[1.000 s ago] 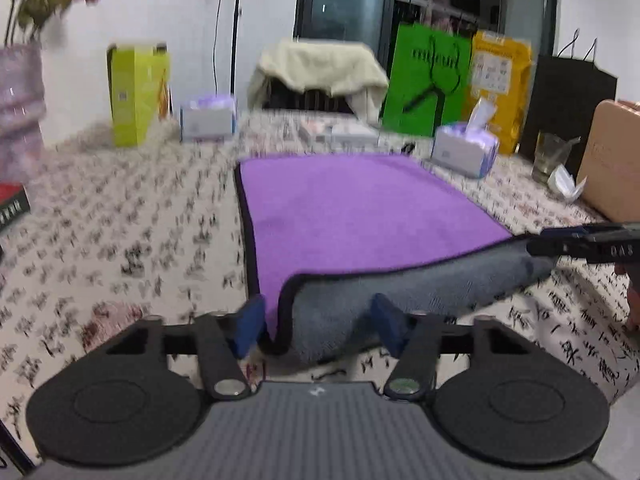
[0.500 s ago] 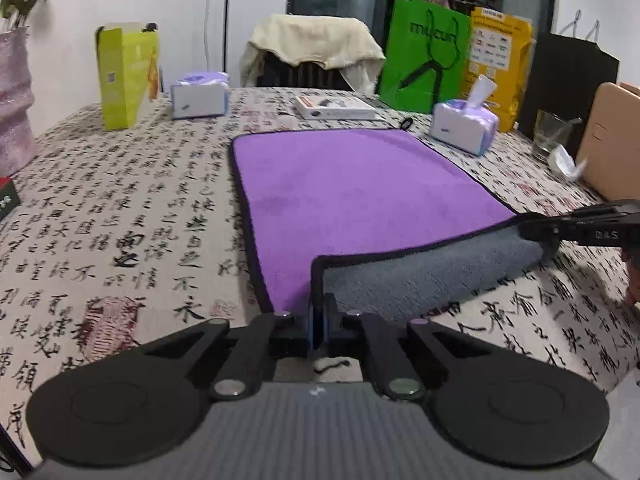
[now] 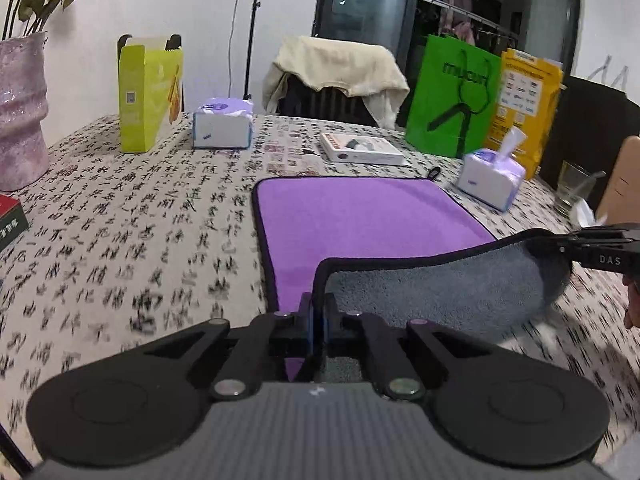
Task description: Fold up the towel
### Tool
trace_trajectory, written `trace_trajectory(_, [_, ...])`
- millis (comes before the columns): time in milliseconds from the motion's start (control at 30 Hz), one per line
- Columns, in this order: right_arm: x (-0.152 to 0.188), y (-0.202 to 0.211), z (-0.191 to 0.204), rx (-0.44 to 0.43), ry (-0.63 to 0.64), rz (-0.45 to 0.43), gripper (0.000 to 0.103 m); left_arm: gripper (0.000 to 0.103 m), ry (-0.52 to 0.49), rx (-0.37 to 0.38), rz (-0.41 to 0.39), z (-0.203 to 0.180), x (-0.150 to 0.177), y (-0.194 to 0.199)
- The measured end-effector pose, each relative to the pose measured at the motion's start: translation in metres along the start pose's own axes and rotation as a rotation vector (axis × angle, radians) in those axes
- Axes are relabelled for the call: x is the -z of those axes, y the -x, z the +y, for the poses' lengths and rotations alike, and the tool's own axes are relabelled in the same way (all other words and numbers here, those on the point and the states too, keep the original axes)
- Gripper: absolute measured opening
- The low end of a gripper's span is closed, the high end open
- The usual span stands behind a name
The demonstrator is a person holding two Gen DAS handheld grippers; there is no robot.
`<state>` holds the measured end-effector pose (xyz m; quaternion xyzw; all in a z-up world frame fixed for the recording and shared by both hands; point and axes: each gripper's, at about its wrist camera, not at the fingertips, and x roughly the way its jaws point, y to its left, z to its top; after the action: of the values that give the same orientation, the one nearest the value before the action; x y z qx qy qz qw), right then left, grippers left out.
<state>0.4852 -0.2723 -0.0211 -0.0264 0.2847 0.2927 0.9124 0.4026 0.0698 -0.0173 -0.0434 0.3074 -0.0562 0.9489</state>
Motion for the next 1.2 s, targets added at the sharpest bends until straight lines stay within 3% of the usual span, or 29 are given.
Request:
trace_trajectory(267, [-0.033, -0.041, -0.020, 0.013, -0.052, -0.011, 0.004, 0.005, 0.034, 0.015, -0.001, 0.020, -0.042, -0.039])
trace_trajectory(700, [-0.078, -0.131, -0.049, 0.073, -0.112, 0.038, 0.004, 0.005, 0.087, -0.029, 0.046, 0.041, -0.093, -0.122])
trace_trajectory(1200, [-0.103, -0.192, -0.072, 0.146, -0.136, 0.068, 0.004, 0.005, 0.142, -0.013, 0.101, 0.063, -0.120, -0.187])
